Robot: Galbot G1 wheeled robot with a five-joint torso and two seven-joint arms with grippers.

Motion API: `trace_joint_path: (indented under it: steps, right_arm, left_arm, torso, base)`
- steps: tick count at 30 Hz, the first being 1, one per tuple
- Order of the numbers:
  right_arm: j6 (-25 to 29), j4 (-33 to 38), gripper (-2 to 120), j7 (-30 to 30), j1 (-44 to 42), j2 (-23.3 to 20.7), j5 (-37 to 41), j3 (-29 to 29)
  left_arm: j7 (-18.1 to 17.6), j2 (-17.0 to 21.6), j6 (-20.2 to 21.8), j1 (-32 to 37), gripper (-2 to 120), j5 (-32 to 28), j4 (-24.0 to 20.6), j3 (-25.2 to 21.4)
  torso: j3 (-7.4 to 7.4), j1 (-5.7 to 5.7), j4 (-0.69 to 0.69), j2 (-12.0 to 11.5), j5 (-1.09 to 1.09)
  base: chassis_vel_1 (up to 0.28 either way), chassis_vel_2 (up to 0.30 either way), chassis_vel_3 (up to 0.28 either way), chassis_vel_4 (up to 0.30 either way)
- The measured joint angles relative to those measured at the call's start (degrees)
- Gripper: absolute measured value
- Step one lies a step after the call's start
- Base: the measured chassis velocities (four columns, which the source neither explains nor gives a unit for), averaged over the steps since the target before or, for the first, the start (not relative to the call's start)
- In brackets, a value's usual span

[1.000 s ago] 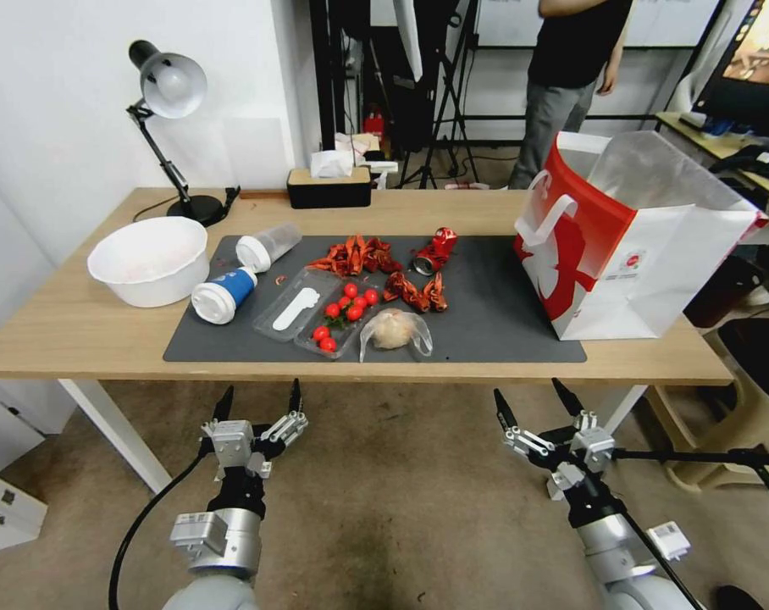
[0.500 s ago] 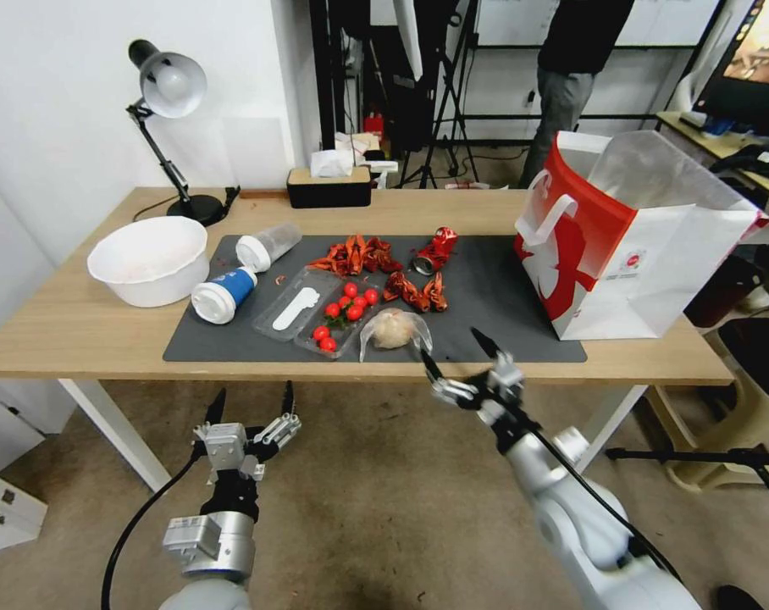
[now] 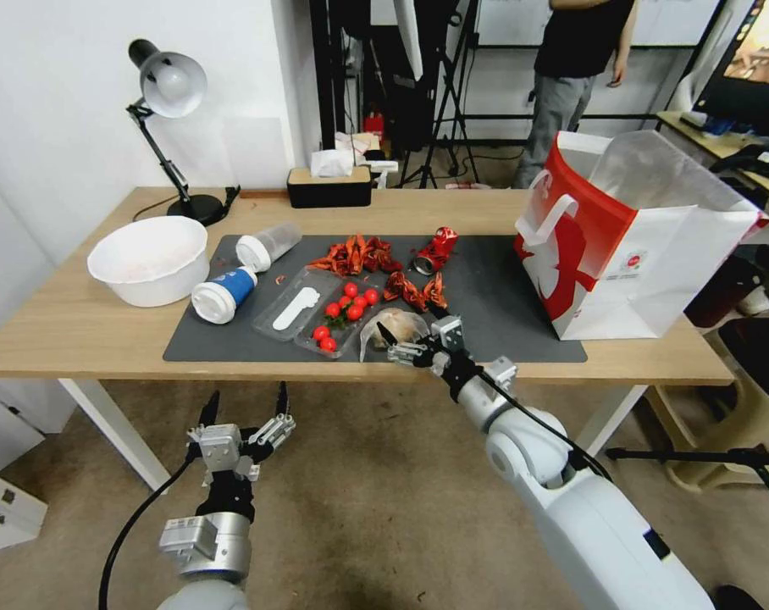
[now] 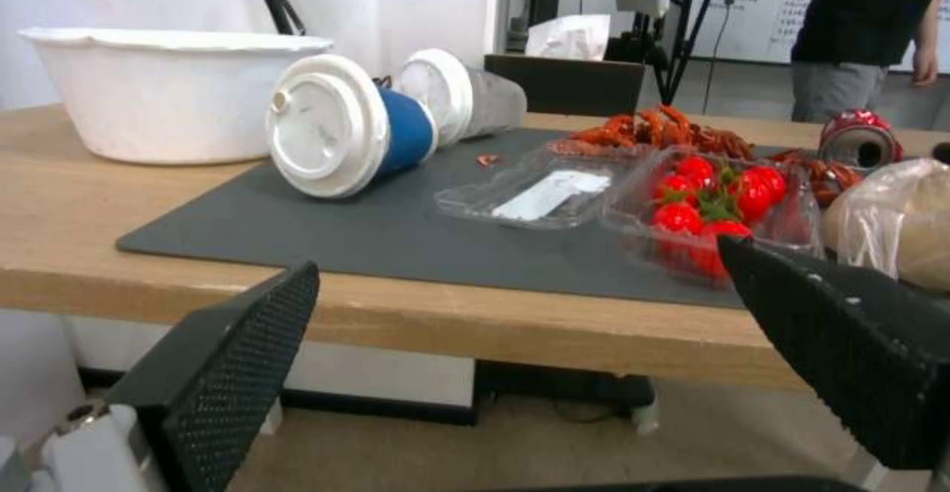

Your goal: Pick up the trash from the table and place it into the takeout bag.

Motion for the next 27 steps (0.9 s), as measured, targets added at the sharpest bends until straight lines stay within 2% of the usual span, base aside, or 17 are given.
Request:
trace_joint_path:
  steps: [8, 21, 24, 25, 27]
  right_arm:
    - [-2.0, -2.0, 100, -1.3, 1.5, -0.5, 0.7, -0.8]
    - [-1.7, -3.9, 100, -3.7, 1.9, -0.9, 0.6, -0.8]
    - [-1.7, -4.5, 92, -4.7, 2.3, -1.0, 0.7, -0.8]
    - [-1.7, -4.8, 86, -4.9, 2.4, -1.0, 0.8, -0.9]
    - [-1.7, -4.9, 83, -5.1, 2.4, -1.0, 0.9, -0.9]
  left_arm:
    - [0.0, -0.5, -0.2, 0.4, 100, 0.6, 0.0, 0.0]
    - [-0.1, -0.8, -0.8, 0.7, 100, 1.6, 0.2, 0.3]
    - [-0.1, -0.8, -0.9, 0.7, 100, 1.6, 0.2, 0.3]
    - [-0.1, -0.8, -0.9, 0.8, 100, 1.6, 0.2, 0.3]
    - [-0.1, -0.8, -0.9, 0.8, 100, 1.6, 0.2, 0.3]
  torso:
    - [0.00, 0.00, 0.00, 0.0, 0.00]
    - [-0.01, 0.00, 0.00, 0.0, 0.00]
    - [-0.01, 0.00, 0.00, 0.0, 0.00]
    - [-0.01, 0.00, 0.00, 0.0, 0.00]
    - [-0.01, 0.00, 0.00, 0.0, 0.01]
  base:
    - [0.000, 0.000, 0.000, 0.000]
    - [0.000, 0.000, 0.000, 0.000]
    - [0.000, 0.000, 0.000, 0.000]
    - [0.000, 0.000, 0.000, 0.000]
    - [0.000, 0.000, 0.000, 0.000]
